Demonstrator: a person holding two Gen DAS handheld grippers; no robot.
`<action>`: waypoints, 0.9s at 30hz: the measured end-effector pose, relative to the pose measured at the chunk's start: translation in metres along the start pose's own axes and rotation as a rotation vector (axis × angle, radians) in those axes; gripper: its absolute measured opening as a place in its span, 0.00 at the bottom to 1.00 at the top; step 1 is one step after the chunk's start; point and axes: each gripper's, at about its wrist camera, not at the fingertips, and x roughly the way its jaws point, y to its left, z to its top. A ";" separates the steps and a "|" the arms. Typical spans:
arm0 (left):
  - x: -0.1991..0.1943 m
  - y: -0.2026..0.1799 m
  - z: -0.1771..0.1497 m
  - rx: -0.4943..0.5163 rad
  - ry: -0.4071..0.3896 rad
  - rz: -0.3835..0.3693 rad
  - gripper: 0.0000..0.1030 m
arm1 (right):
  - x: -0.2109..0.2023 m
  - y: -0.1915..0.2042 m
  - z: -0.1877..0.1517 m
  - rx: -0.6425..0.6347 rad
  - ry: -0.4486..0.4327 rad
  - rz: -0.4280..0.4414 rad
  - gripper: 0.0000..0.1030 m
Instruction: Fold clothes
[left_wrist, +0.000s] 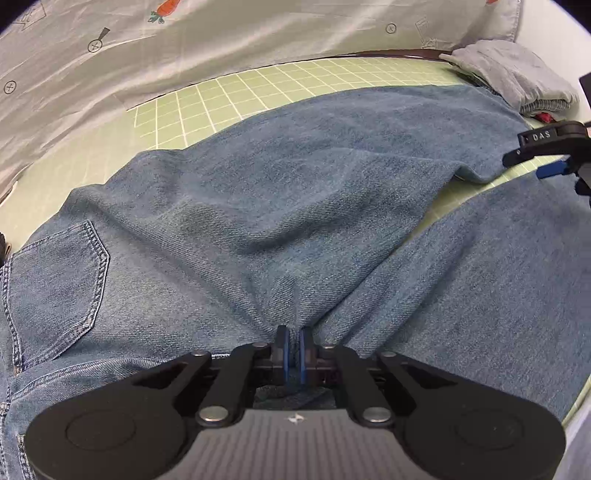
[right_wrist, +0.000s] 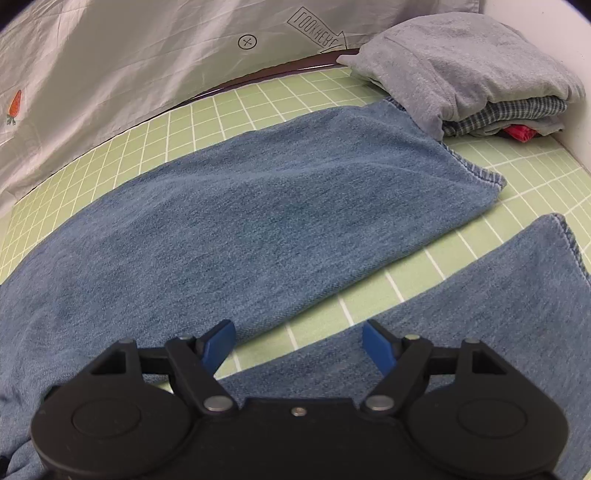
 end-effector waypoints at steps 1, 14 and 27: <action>0.001 0.001 0.001 -0.014 0.006 0.001 0.06 | 0.001 0.002 0.002 -0.014 -0.004 -0.010 0.77; 0.012 0.005 0.015 -0.084 0.059 -0.002 0.18 | 0.019 0.007 0.009 -0.090 0.012 -0.020 0.92; -0.006 0.040 0.029 -0.383 -0.015 -0.079 0.46 | 0.028 -0.109 0.038 0.276 -0.085 -0.175 0.92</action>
